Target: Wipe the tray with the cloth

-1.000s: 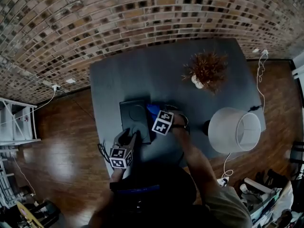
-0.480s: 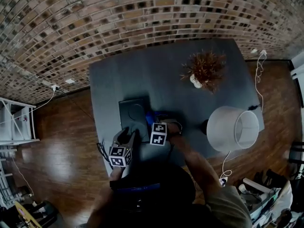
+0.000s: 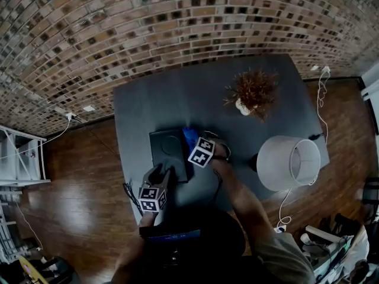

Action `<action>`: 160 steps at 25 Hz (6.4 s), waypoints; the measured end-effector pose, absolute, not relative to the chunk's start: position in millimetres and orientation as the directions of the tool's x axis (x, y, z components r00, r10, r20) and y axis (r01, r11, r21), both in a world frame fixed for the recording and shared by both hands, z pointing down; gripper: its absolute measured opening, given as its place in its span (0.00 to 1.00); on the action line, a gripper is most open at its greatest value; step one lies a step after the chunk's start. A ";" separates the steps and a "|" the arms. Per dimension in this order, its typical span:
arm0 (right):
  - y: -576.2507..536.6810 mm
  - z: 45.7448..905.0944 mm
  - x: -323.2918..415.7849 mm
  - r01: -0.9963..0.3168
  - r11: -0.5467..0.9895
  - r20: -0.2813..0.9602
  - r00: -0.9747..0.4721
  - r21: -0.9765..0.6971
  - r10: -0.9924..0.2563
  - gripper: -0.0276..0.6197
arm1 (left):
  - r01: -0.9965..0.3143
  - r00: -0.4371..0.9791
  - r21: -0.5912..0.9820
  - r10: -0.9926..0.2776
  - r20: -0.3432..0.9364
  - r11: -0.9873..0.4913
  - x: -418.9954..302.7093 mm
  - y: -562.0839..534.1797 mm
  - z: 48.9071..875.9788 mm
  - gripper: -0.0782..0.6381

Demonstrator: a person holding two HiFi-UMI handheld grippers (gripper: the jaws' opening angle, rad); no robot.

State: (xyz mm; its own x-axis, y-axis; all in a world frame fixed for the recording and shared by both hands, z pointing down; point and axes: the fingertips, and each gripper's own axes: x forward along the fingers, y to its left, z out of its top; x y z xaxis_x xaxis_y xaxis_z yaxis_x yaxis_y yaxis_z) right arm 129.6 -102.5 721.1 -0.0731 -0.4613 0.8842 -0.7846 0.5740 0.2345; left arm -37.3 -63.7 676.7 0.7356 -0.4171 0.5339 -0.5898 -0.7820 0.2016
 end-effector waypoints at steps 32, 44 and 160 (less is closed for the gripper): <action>-157.7 672.7 160.2 -0.589 0.650 0.817 0.031 0.480 -0.576 0.26 | -0.453 0.731 0.891 -0.577 0.364 -0.013 -126.5 -46.2 668.4 0.34; -177.9 728.4 113.5 0.004 0.976 0.973 0.079 0.218 -0.218 0.24 | -0.314 0.718 0.940 -0.613 0.329 0.137 -103.9 -60.6 678.0 0.34; -101.3 694.6 141.1 -0.309 0.863 0.915 0.188 0.400 -0.357 0.26 | -0.578 0.798 0.693 -0.121 0.591 -0.430 -109.6 2.2 708.8 0.14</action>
